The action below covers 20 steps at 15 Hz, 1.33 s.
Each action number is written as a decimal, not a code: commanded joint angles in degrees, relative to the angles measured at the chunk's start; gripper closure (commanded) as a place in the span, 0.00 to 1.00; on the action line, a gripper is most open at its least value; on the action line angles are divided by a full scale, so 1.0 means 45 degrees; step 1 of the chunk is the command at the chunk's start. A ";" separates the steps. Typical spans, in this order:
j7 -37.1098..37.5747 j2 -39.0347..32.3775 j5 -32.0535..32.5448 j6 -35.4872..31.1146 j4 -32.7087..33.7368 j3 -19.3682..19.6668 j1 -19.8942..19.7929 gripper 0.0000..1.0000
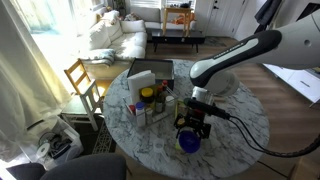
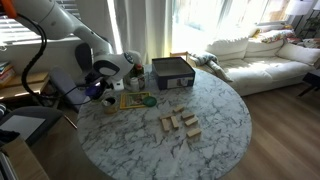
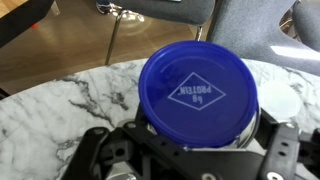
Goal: Put the bowl with the blue lid on top of the yellow bowl and the put the measuring cup on top
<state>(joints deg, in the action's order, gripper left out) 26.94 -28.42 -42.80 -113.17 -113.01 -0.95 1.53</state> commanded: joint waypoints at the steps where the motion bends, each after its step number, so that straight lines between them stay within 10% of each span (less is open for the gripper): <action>1: -0.0064 0.1286 -0.0077 0.0727 -0.0380 0.0288 -0.0238 0.31; 2: 0.0019 0.1610 0.0103 0.0636 -0.0466 0.0413 -0.0174 0.31; 3: -0.0003 0.0800 0.0012 0.0390 0.0020 0.0325 -0.0045 0.06; 8: 0.0008 0.1387 0.0039 0.0513 -0.0167 0.0429 -0.0109 0.06; 9: 0.0008 0.1386 0.0039 0.0513 -0.0217 0.0431 -0.0109 0.31; 20: 0.1135 0.1039 0.0119 0.1465 0.0025 0.1298 -0.0810 0.31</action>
<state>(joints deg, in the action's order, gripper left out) 29.81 -22.68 -42.61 -109.22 -113.99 4.13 -1.05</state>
